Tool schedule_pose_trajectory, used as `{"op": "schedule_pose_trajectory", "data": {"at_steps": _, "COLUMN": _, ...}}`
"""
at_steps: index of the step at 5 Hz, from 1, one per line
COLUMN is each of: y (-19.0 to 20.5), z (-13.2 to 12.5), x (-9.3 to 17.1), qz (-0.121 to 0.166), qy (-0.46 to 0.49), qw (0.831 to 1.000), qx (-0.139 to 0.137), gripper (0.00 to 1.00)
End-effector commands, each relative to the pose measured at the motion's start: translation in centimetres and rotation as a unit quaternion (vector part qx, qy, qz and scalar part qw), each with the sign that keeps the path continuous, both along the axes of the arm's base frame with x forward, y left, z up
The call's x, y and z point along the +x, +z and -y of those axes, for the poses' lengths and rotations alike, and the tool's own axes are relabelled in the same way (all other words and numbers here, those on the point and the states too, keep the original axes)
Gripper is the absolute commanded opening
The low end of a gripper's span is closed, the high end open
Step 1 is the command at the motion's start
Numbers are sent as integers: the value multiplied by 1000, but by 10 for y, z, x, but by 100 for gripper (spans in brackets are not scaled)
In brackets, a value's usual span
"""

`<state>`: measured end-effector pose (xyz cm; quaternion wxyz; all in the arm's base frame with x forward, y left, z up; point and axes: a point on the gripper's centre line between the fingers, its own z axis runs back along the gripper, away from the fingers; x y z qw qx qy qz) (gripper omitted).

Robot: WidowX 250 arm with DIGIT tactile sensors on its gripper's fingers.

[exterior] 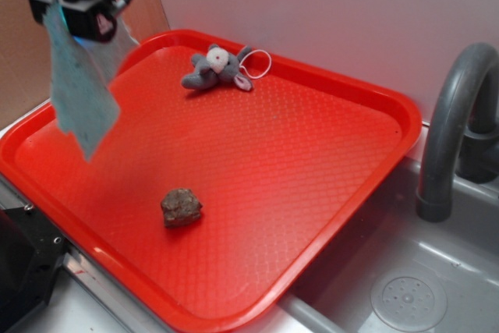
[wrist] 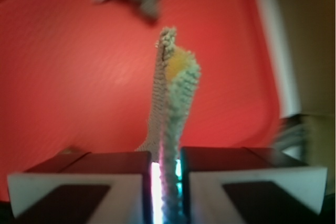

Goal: Grab the blue cloth.

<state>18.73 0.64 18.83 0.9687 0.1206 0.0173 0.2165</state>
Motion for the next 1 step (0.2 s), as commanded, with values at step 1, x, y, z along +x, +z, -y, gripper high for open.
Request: {"op": "schedule_pose_trajectory", "data": {"at_steps": 1, "y": 29, "z": 7, "x": -5, "qz": 33, "qy": 37, "qw": 998, "qx": 28, "gripper": 0}}
